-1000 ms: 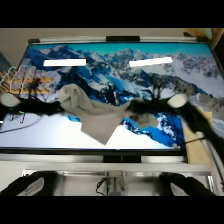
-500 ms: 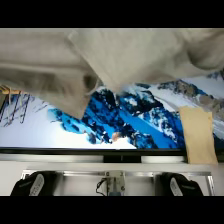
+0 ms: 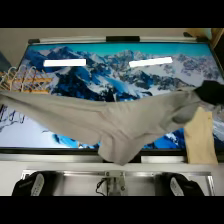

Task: Fold the shirts.

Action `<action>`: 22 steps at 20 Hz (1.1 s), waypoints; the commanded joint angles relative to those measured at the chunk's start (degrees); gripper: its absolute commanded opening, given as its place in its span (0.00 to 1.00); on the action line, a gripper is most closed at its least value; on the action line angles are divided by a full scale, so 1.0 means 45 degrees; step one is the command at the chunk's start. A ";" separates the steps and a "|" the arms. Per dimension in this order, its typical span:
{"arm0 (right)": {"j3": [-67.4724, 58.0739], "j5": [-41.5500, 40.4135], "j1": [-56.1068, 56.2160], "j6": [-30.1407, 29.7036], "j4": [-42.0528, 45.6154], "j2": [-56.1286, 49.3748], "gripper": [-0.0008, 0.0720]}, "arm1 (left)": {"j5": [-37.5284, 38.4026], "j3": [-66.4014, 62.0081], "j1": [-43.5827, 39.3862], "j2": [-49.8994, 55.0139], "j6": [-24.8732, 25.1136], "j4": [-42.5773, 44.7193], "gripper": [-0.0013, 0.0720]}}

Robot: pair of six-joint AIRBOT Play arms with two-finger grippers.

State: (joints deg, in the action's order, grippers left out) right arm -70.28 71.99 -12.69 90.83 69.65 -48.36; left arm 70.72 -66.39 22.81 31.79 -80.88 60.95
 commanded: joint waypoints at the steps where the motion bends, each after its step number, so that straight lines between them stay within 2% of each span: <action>1: 0.2205 -0.5377 0.0952 0.0034 -0.1491 -0.2788 0.13 | -0.4828 0.4124 -0.0767 0.0612 0.1205 -0.2229 0.07; 5: 0.2195 -1.0282 0.3060 0.0282 -0.3585 -0.7329 0.13 | -0.7077 0.4998 -0.2953 0.3230 0.1209 -0.2220 0.07; 7: 0.2195 -1.1176 0.3279 0.0675 -0.5348 -0.8777 0.13 | -0.7859 0.4993 -0.3614 0.4425 0.1205 -0.2225 0.07; 8: 0.2195 -1.0996 0.3245 0.0695 -0.6445 -0.9224 0.17 | -0.8043 0.4969 -0.3803 0.4872 0.1200 -0.2225 0.07; 9: 0.2195 -1.0700 0.3113 0.0442 -0.7053 -0.9364 0.36 | -0.8058 0.4969 -0.3886 0.5124 0.1205 -0.2225 0.07; 10: 0.2118 -1.0108 0.2880 -0.0437 -0.7169 -0.9258 0.64 | -0.8038 0.4974 -0.3886 0.5246 0.1205 -0.2225 0.07; 11: 0.1885 -0.9044 0.2492 -0.1637 -0.6892 -0.8971 0.70 | -0.8048 0.4969 -0.3881 0.5236 0.1209 -0.2220 0.07; 12: 0.1632 -0.7805 0.2006 -0.2229 -0.6343 -0.8592 0.70 | -0.8048 0.4935 -0.3866 0.5187 0.1214 -0.2215 0.07; 13: 0.1409 -0.6227 0.1413 -0.2215 -0.5435 -0.8116 0.70 | -0.8038 0.4881 -0.3866 0.5158 0.1214 -0.2215 0.07; 16: 0.1515 -0.1613 0.0306 -0.1447 -0.2550 -0.6946 0.70 | -0.7927 0.4760 -0.3886 0.5168 0.1209 -0.2220 0.07; 17: 0.1996 -0.1321 0.0505 -0.1224 -0.1996 -0.6761 0.70 | -0.7854 0.4765 -0.3886 0.5183 0.1209 -0.2220 0.07; 18: 0.2705 -0.1583 0.0899 -0.1224 -0.2234 -0.6756 0.70 | -0.7776 0.4765 -0.3886 0.5192 0.1209 -0.2220 0.07; 22: 0.4070 -0.4367 0.2953 -0.1302 -0.4337 -0.8136 0.70 | -0.7572 0.4760 -0.3886 0.5187 0.1209 -0.2220 0.07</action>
State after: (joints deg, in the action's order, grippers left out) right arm -55.16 56.29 -3.90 84.93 54.04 -82.13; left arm 36.01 -44.93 5.39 55.05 -75.44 50.98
